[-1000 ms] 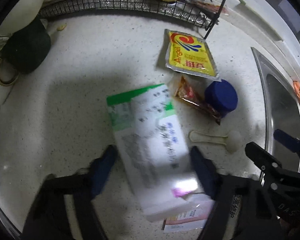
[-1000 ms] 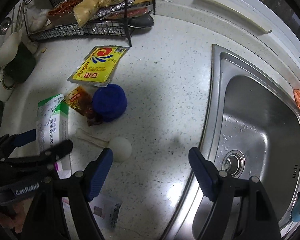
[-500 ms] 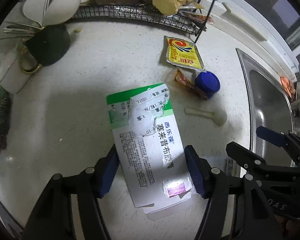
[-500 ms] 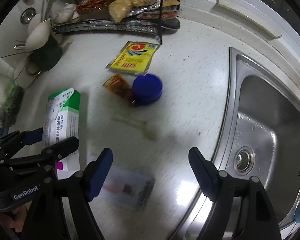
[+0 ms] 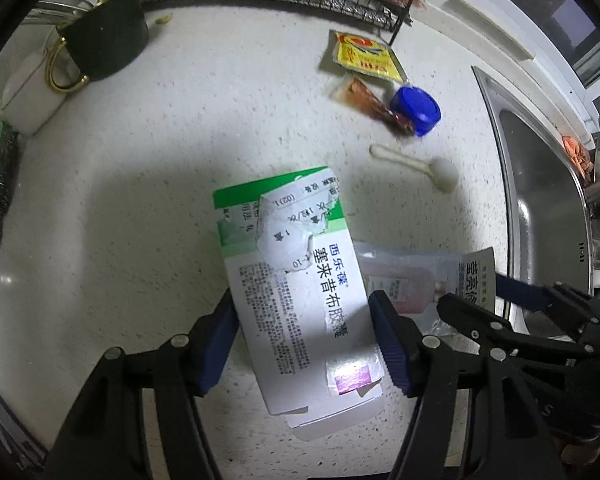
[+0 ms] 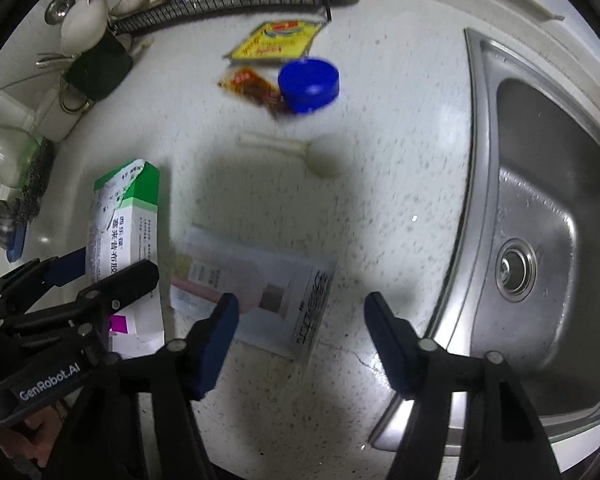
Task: Collect trash
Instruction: 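Grasp the clear medicine packet with the right tool while the left tool holds the box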
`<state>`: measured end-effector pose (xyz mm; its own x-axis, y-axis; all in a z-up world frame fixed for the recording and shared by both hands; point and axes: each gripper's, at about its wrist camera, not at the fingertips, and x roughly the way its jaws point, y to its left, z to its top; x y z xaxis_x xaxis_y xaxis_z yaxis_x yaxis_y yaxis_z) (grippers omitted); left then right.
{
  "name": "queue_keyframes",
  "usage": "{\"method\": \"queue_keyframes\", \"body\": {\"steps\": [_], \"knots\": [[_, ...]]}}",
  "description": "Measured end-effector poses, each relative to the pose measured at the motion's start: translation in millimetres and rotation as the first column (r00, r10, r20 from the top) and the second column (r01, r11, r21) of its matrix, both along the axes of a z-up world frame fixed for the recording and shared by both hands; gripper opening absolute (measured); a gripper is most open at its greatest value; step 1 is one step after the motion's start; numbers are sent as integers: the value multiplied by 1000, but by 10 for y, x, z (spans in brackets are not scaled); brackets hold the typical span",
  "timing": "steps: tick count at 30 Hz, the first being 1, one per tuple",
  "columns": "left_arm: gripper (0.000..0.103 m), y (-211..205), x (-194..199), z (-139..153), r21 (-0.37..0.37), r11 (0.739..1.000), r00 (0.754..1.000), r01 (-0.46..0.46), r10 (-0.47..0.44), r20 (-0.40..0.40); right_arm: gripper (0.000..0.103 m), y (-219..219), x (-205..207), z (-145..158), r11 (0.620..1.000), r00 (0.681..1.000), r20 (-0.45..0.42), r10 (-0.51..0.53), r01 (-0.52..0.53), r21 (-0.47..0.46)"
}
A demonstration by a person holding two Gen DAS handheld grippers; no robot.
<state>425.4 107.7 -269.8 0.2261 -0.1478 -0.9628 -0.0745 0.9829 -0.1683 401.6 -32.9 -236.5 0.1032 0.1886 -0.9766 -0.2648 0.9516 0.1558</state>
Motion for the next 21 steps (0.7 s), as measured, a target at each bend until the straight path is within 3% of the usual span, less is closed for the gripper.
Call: {"method": "queue_keyframes", "body": {"steps": [4,6,11,21], "knots": [[63,-51,-26,-22,-13,1000,1000,14,-14,3,31,6,-25,-38,1000,1000,1,-6,6,26],[63,-56,-42,-25,-6,1000,1000,14,-14,2,5,27,-24,-60,1000,1000,-3,-6,6,26],[63,-104,-144,62,8,999,999,34,-34,18,1,-70,-57,-35,999,1000,18,2,-3,49],[63,-468,-391,397,10,992,988,126,-126,87,1,-307,-324,421,998,986,162,-31,23,53]]}}
